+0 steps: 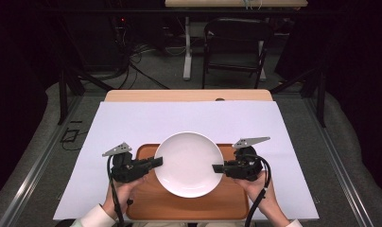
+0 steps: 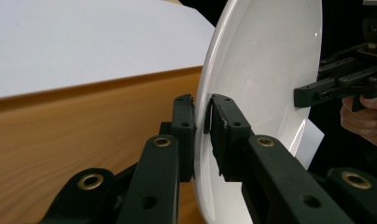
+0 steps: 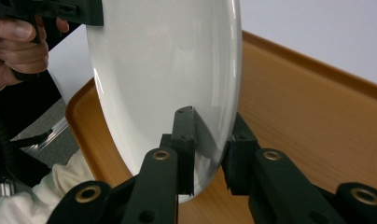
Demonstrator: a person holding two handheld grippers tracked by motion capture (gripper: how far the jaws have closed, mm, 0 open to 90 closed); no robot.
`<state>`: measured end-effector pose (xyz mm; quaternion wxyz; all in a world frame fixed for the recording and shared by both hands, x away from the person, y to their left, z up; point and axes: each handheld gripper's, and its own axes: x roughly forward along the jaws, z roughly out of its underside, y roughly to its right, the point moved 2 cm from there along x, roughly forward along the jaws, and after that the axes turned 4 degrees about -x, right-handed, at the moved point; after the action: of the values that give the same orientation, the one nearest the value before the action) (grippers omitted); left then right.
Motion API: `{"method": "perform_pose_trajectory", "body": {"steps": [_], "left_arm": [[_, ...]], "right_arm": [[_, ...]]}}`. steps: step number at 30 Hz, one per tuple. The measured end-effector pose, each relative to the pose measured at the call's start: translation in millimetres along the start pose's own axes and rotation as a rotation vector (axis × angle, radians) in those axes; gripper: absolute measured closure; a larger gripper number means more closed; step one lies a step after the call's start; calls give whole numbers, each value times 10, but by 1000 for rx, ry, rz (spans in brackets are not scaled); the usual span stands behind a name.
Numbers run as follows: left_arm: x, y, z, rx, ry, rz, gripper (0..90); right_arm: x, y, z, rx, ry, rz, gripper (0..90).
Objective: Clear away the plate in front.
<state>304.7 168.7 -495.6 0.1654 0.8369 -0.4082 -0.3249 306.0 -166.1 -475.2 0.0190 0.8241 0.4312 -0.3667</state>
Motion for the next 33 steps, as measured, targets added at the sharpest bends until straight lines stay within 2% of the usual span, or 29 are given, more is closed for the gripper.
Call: {"method": "perform_pose_trajectory", "body": {"steps": [5,11,16,21,33], "left_arm": [[-7,6,71,-14,-23,-4,797],[-4,-7,147,-52,-51,-6,793],[19,-35,170,-47,-80,-15,791],[84,-86,213,-57,-135,-28,787],[163,-140,262,-56,-191,-82,769]], "right_arm": [[21,-25,74,18,-33,-10,773],[61,-48,159,45,-76,-24,772],[101,-54,216,49,-101,-36,770],[179,-7,266,63,-136,-30,767],[295,23,310,65,-174,-13,758]]}}
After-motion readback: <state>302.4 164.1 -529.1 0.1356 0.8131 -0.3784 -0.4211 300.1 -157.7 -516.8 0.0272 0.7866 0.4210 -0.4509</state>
